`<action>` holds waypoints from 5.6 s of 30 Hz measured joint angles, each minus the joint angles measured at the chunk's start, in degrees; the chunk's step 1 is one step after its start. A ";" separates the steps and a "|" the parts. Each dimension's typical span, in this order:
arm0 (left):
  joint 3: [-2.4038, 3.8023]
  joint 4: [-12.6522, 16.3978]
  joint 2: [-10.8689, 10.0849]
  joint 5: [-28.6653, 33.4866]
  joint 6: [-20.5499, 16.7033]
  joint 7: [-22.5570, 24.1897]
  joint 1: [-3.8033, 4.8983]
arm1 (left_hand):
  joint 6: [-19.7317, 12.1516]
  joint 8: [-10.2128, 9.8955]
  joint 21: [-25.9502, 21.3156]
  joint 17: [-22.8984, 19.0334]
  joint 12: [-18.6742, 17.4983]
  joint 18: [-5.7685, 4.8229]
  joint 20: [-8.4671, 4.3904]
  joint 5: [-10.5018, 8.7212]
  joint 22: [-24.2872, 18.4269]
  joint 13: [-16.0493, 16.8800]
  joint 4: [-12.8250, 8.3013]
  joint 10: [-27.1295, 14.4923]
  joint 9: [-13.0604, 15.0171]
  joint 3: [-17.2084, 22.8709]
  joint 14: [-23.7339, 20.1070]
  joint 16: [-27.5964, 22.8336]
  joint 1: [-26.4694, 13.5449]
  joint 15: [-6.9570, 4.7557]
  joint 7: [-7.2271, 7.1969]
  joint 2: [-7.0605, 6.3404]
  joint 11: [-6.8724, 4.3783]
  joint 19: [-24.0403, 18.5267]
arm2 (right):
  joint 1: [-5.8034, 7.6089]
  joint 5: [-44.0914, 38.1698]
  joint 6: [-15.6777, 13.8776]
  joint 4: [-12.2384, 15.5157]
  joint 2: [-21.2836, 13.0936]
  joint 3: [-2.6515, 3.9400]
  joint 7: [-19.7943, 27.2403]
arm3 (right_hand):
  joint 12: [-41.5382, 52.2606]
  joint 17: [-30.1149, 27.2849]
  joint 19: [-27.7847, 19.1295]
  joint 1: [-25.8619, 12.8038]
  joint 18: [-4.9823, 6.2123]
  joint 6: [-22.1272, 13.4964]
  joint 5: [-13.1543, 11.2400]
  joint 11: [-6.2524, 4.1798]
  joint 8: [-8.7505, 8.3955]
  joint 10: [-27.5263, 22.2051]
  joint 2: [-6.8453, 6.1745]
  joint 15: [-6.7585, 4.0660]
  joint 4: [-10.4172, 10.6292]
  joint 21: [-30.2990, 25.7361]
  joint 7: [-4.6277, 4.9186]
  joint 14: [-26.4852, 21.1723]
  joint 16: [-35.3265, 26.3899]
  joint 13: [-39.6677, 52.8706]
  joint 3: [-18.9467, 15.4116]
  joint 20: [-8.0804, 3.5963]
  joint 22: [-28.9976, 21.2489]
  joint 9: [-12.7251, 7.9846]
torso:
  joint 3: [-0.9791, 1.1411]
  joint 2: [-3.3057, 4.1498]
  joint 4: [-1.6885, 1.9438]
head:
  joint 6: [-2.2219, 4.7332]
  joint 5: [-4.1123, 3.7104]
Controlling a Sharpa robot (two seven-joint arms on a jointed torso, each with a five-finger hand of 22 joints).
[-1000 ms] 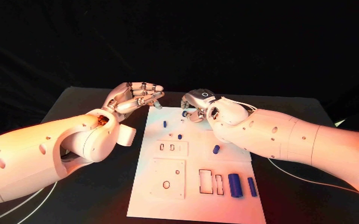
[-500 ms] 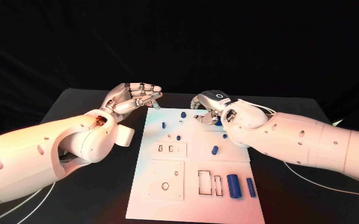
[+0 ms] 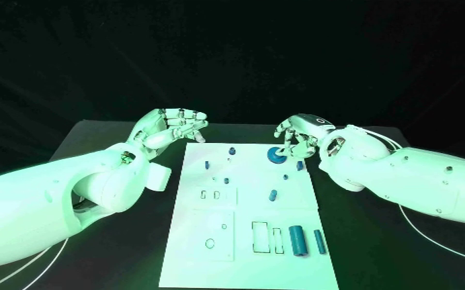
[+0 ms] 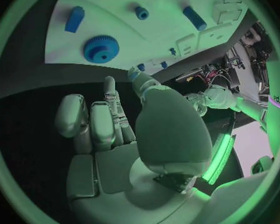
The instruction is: Assemble the parts on the task board
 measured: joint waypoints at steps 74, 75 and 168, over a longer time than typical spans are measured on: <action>-0.01 -1.28 0.95 0.35 1.76 -0.54 0.00 | 0.00 0.00 1.10 0.26 0.00 0.00 0.01 0.00 0.58 0.00 -0.25 -0.21 0.15 0.57 -0.11 0.66 0.25 -0.11 0.00 0.24 0.21 -0.41 | -1.00 -8.94 -0.28 0.96 8.51 0.06 -5.69 | 46.60 11.69 8.57 2.85 -2.71 2.79 2.82 -1.41 5.08 7.82 2.24 -1.02 4.24 10.43 -1.14 0.01 13.37 44.89 10.68 -1.26 5.97 -3.31 | 0.05 0.44 0.58 | -0.53 0.22; -0.01 -1.29 0.99 0.36 1.80 -0.55 0.00 | 0.00 0.00 1.10 0.26 0.00 0.01 0.01 0.00 0.61 0.00 -0.31 -0.21 0.16 0.64 -0.24 0.66 0.33 -0.15 0.00 0.32 0.21 -0.41 | -1.00 -9.66 -0.47 1.06 9.10 0.03 -5.90 | 46.60 11.69 8.57 2.84 -2.71 2.91 2.74 -1.41 5.08 7.82 2.24 -1.02 4.25 10.43 -1.20 0.01 13.37 44.94 10.69 -1.26 5.96 -3.31 | 0.05 0.45 0.59 | -0.54 0.30; -0.02 -1.91 1.39 0.52 2.50 -1.62 0.00 | -0.33 -0.21 1.74 0.28 0.00 0.01 0.21 0.00 1.06 0.00 -0.31 -0.41 0.29 0.63 -0.62 0.92 0.49 0.21 -0.11 0.48 0.41 -1.02 | -3.52 -11.81 2.96 -6.75 17.48 -0.69 -7.35 | 42.78 11.69 7.34 -10.39 -2.69 -1.08 4.88 0.74 2.42 3.21 3.13 0.85 7.67 7.30 0.53 0.00 12.49 40.89 7.43 0.58 6.00 -2.81 | 0.07 0.60 0.57 | -1.11 0.53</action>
